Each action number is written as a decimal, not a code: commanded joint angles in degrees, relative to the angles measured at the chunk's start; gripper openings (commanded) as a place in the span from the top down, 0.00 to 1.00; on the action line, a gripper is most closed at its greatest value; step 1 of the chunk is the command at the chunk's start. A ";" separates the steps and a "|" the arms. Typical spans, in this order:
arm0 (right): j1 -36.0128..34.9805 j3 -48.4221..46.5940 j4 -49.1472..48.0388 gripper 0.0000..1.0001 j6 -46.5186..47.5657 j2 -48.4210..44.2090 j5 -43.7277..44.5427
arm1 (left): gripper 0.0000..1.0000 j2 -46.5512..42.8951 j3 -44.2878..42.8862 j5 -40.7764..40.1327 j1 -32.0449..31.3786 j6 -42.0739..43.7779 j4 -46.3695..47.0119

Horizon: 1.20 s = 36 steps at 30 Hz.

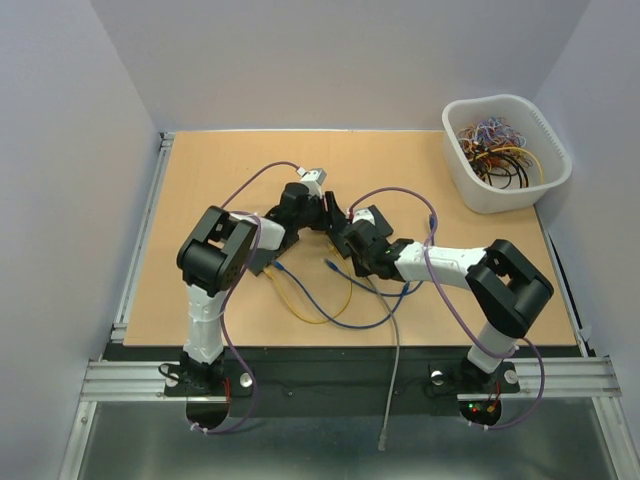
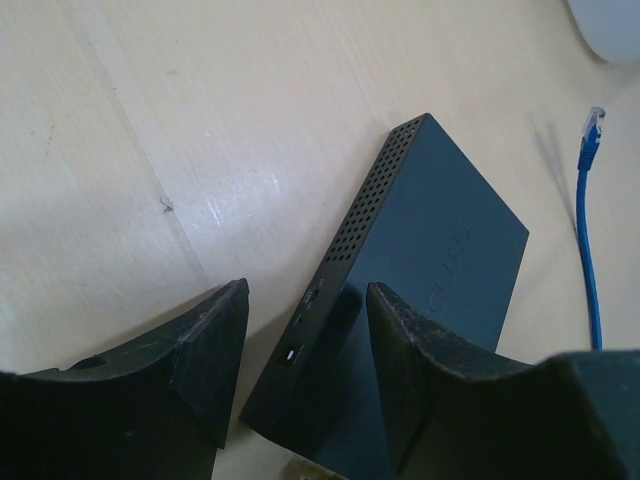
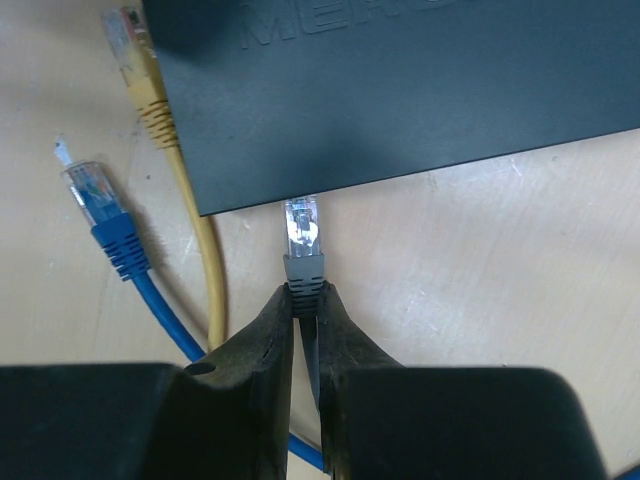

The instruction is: Insert the plug into the switch port

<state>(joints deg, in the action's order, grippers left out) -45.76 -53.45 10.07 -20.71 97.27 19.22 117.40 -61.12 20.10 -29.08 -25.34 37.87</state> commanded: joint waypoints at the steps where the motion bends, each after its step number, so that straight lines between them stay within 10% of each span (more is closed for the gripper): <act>1: 0.05 -2.97 -2.15 1.00 0.23 0.46 -2.61 | 0.39 0.19 -2.16 1.35 -0.71 1.52 0.19; 36: -2.14 -10.71 0.39 1.00 10.07 2.83 -0.50 | 0.44 -3.32 6.81 2.67 -4.41 2.40 1.42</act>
<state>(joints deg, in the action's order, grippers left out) -46.44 -60.75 17.15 -15.11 101.89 19.75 116.46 -56.40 19.18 -30.79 -23.46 43.92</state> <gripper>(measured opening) 0.142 0.570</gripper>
